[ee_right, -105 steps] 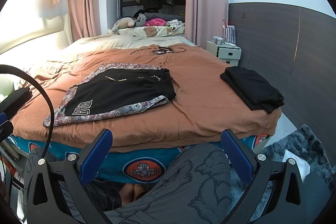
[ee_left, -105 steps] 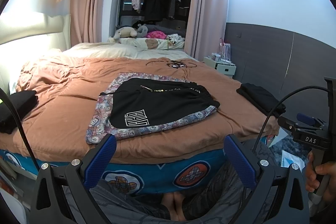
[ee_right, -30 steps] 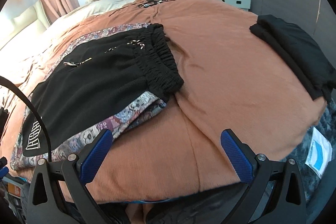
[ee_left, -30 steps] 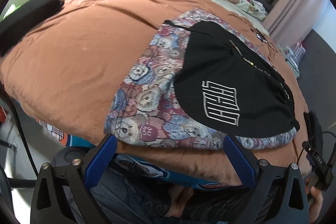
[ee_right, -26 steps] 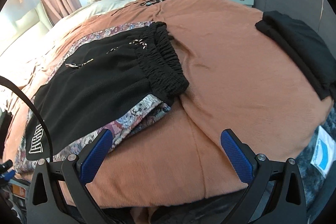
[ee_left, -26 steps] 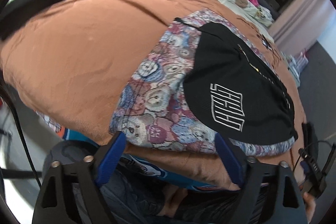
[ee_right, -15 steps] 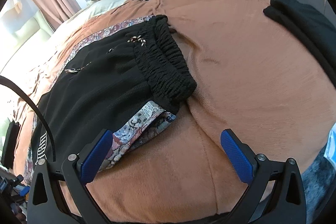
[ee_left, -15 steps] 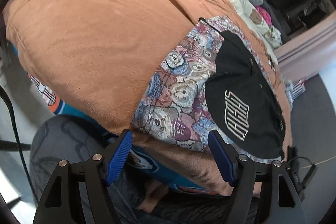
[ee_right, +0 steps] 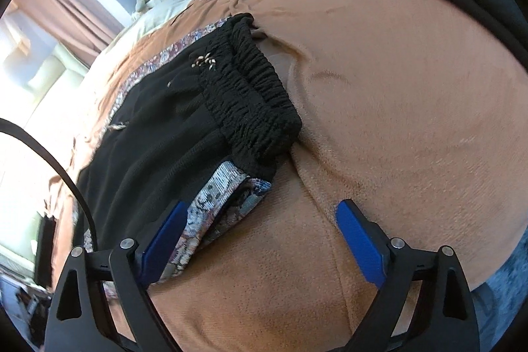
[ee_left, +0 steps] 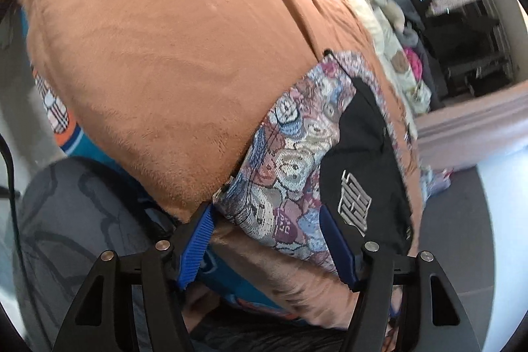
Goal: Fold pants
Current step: 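Grasp the patterned lining edge with the left tool while the right tool grasps the waistband, then lift the shorts with both tools and fold them over onto themselves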
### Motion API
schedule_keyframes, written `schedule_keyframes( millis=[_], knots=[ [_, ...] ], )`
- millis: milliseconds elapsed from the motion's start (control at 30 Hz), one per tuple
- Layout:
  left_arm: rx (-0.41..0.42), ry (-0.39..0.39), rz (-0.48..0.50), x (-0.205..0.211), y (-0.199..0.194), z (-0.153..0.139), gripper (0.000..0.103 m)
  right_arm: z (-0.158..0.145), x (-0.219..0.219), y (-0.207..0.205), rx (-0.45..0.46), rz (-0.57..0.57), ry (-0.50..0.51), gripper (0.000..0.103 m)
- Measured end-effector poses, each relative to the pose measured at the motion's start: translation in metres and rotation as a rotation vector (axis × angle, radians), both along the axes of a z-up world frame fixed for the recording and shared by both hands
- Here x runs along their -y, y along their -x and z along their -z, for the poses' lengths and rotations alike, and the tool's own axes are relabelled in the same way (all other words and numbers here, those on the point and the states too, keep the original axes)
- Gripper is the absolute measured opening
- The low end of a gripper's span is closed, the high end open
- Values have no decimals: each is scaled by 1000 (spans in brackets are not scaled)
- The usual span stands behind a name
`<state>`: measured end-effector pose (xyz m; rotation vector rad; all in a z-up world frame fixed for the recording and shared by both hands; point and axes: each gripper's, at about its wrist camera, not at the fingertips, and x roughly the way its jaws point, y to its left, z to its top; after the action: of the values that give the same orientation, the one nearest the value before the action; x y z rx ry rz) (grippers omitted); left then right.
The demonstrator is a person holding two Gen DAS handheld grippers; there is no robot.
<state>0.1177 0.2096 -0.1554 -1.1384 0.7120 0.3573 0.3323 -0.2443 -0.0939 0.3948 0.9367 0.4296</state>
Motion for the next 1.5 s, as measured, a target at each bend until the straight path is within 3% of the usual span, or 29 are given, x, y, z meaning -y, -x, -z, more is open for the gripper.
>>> schedule_keyframes(
  millis=[167, 633, 733, 800, 833, 867, 1067, 1500],
  knots=[
    [37, 31, -50, 1, -1, 2, 62, 6, 6, -7, -41, -24, -99, 70],
    [35, 17, -77, 7, -7, 3, 62, 21, 13, -17, -52, 0, -191, 62],
    [27, 11, -91, 3, -5, 6, 45, 22, 8, -23, -49, -22, -203, 61],
    [13, 17, -101, -2, -2, 10, 22, 25, 8, -28, -55, -34, -211, 46],
    [15, 30, -104, -3, -1, 11, 19, 26, 8, -31, -60, -37, -210, 28],
    [25, 44, -104, -5, 0, 11, 17, 27, 9, -33, -69, -43, -211, 22],
    [68, -15, -83, 3, 2, -13, 10, 13, 12, -31, -35, -70, -212, 14],
    [176, -128, 1, -6, -33, -78, 9, -11, 7, -27, 68, -79, -215, 13]
  ],
)
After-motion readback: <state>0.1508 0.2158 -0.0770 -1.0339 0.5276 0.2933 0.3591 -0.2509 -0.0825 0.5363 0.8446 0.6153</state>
